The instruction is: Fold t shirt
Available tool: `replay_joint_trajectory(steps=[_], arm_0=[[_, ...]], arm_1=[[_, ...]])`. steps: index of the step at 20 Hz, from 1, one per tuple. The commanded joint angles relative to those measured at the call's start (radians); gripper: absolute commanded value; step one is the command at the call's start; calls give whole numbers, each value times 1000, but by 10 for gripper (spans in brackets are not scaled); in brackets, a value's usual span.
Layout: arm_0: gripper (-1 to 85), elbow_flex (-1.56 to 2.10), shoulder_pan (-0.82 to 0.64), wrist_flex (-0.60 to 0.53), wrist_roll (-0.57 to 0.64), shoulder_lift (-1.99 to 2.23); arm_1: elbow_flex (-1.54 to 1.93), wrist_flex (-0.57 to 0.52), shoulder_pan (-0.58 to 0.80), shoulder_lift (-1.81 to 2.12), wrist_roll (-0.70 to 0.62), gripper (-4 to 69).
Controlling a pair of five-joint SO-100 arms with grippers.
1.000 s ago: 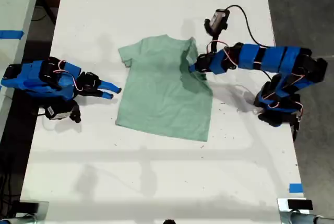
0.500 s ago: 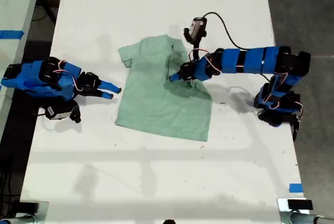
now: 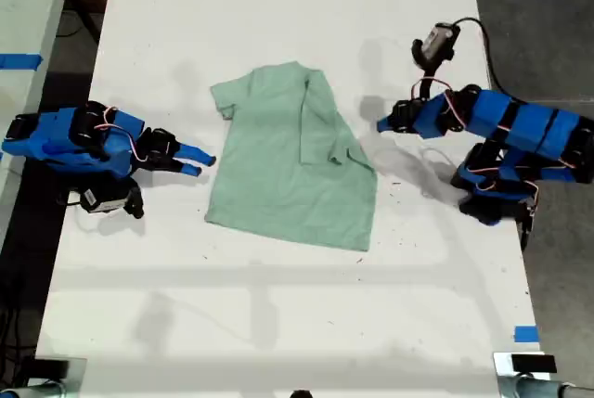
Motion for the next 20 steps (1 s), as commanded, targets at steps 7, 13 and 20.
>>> replay_joint_trajectory(steps=[7, 13, 20], arm_0=[[206, 3, -11, 2, 6, 6], [206, 3, -11, 2, 8, 6], [206, 3, -11, 2, 8, 6]], arm_1=[[457, 202, 17, 831, -6, -6], [476, 202, 14, 831, 14, -6], [480, 206, 6, 831, 29, -6]])
